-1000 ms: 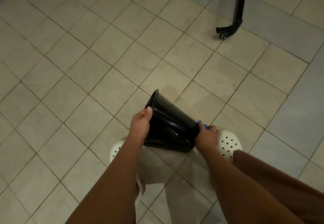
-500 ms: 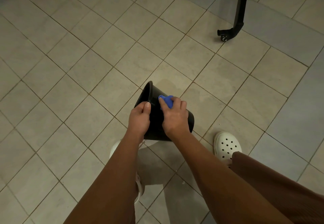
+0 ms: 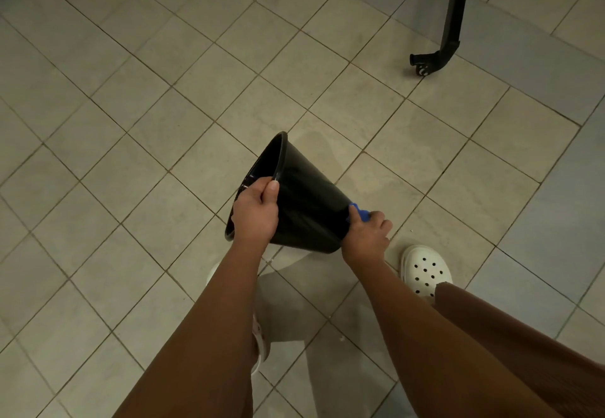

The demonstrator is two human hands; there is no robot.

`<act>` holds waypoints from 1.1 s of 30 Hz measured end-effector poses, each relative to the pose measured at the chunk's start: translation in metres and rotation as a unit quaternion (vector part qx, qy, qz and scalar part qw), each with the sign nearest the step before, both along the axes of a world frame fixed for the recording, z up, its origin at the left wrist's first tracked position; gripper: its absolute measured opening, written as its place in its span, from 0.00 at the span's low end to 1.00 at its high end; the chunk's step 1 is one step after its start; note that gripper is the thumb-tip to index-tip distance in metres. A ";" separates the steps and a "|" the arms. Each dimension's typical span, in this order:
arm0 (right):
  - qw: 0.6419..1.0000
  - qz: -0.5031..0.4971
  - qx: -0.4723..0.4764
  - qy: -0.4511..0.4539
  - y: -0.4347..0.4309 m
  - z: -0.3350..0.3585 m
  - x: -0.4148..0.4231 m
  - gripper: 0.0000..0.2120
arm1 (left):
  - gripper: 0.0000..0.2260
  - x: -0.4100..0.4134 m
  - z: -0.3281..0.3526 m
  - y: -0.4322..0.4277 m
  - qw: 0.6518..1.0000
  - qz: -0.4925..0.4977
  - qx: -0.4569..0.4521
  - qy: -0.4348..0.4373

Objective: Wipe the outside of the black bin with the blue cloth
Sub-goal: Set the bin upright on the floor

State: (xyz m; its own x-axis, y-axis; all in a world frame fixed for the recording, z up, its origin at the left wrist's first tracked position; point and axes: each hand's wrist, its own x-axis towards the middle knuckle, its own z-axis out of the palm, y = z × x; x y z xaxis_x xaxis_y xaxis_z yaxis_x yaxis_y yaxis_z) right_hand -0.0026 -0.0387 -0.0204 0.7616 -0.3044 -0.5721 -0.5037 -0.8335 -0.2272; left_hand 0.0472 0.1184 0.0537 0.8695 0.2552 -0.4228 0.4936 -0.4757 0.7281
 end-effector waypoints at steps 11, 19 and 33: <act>0.978 -0.066 0.192 -0.055 0.033 0.020 0.030 0.32 | 0.13 -0.010 -0.001 -0.006 0.991 -0.047 0.123 -0.034; 0.981 -0.027 0.191 -0.033 0.037 0.023 0.036 0.29 | 0.14 -0.011 0.009 -0.015 0.986 -0.087 0.139 -0.031; 0.975 -0.005 0.220 0.004 0.038 0.015 0.038 0.29 | 0.18 -0.021 -0.030 -0.014 0.970 -0.146 0.169 -0.094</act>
State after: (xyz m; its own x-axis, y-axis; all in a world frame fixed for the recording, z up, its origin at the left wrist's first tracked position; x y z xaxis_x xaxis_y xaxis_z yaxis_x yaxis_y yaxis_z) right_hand 0.0353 -0.0011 -0.0059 0.7545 -0.0348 -0.6554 -0.5146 -0.6510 -0.5580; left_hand 0.0262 0.1049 0.0235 0.9793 0.0830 -0.1848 0.1757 -0.8022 0.5706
